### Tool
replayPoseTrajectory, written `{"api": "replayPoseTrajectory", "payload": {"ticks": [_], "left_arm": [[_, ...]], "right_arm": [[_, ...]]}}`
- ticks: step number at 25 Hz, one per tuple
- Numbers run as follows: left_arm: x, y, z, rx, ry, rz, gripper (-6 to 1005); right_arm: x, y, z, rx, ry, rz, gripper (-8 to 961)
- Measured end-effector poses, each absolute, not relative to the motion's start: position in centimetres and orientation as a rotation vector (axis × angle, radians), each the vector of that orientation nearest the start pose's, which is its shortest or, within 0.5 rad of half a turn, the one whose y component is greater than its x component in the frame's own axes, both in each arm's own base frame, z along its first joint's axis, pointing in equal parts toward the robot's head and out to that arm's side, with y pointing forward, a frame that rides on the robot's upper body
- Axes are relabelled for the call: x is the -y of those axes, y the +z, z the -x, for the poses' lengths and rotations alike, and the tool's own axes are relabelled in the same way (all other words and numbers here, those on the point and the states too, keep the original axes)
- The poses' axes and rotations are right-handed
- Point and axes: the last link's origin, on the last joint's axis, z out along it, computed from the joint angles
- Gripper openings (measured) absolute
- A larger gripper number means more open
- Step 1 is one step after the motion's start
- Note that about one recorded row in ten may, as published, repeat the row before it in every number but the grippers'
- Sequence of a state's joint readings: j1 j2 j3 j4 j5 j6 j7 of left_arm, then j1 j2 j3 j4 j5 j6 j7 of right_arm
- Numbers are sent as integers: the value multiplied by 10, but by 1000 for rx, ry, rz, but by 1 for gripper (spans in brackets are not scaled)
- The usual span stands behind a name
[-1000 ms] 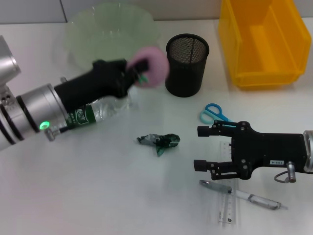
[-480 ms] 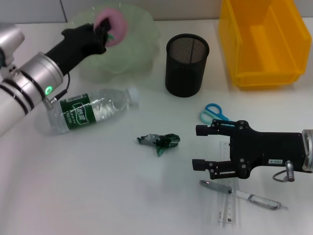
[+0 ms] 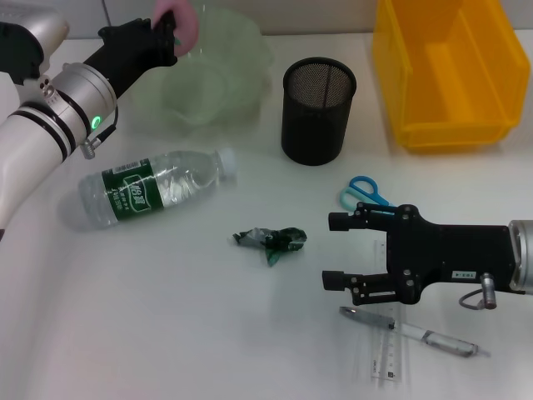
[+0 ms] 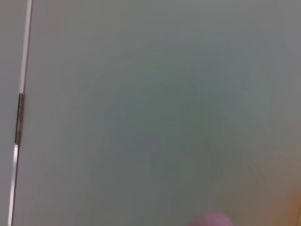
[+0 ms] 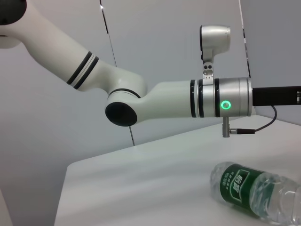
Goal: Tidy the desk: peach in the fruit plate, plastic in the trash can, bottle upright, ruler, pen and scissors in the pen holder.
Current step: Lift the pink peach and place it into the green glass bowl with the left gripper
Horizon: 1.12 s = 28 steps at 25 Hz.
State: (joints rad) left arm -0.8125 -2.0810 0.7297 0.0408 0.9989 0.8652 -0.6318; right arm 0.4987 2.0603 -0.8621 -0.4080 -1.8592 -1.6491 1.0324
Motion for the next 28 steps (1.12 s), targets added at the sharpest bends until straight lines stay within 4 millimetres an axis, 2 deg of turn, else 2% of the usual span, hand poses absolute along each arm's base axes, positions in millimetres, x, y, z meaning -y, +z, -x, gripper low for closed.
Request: {"api": "replayPoseTrajectory", "payload": {"ticks": [28], "left_arm": [[-428,-41,247,702,-741,1937,222]], "right_arm": [[-281,-42,-261,-367,887,2890,818]]}}
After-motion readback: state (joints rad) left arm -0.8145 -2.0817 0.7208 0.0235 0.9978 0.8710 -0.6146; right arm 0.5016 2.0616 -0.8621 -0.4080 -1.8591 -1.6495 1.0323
